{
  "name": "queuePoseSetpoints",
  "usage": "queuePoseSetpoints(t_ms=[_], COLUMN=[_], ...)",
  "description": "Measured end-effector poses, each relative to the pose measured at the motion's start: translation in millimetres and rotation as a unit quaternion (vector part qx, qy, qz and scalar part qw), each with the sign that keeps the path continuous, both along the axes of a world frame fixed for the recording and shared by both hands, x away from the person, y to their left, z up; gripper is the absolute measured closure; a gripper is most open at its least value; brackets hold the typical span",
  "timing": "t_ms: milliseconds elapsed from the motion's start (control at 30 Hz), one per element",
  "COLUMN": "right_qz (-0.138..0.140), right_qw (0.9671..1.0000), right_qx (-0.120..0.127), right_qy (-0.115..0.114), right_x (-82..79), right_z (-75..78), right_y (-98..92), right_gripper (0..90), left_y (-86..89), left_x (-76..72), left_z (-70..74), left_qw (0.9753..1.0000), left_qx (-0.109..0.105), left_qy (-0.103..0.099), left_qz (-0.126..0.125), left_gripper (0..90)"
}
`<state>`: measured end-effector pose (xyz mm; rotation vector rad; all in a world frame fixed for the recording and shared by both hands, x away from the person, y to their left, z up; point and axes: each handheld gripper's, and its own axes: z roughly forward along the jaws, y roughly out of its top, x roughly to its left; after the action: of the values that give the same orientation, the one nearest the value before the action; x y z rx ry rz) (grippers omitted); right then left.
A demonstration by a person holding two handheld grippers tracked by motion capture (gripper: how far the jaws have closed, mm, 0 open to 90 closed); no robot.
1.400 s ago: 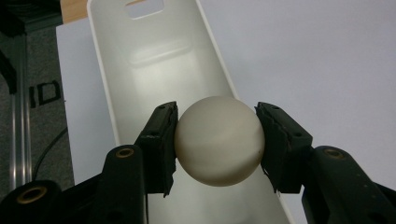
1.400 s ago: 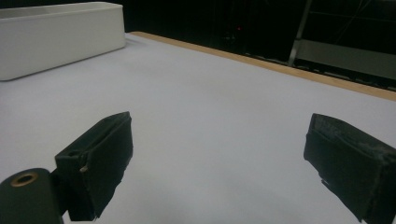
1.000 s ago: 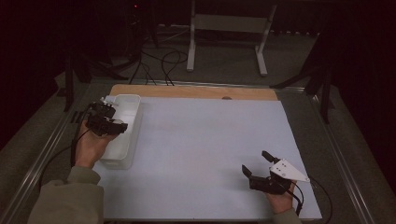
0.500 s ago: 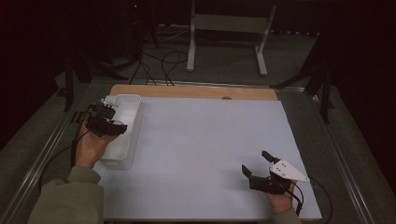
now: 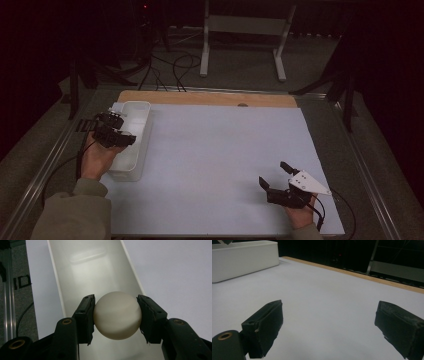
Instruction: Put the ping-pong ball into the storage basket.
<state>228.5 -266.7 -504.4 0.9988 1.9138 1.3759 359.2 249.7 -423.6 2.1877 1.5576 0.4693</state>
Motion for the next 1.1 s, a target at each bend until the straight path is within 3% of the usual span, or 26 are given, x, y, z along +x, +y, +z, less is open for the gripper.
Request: queuePoseSetpoints(t_ms=[1000,1067,1100], right_qz=[-0.003,-0.003,-0.003], right_qw=[1.0000,1.0000,1.0000], right_qx=[-0.002,-0.002,-0.002], right_qy=[0.002,0.002,0.002], right_x=[0.2,0.2,0.1], right_z=[-0.5,-0.4,-0.3], right_y=[0.5,0.5,0.4], right_gripper=[7.9,7.9,7.9], left_y=[3.5,4.4,4.0], left_x=[0.1,0.2,0.1], left_z=[-8.8,-8.8,-9.1], left_qw=[0.9999,0.9998,0.9998], left_qx=[-0.008,-0.014,-0.015], left_qy=[0.010,0.011,0.009], left_qz=[0.003,0.003,0.002], left_gripper=[50.6,47.8,35.7])
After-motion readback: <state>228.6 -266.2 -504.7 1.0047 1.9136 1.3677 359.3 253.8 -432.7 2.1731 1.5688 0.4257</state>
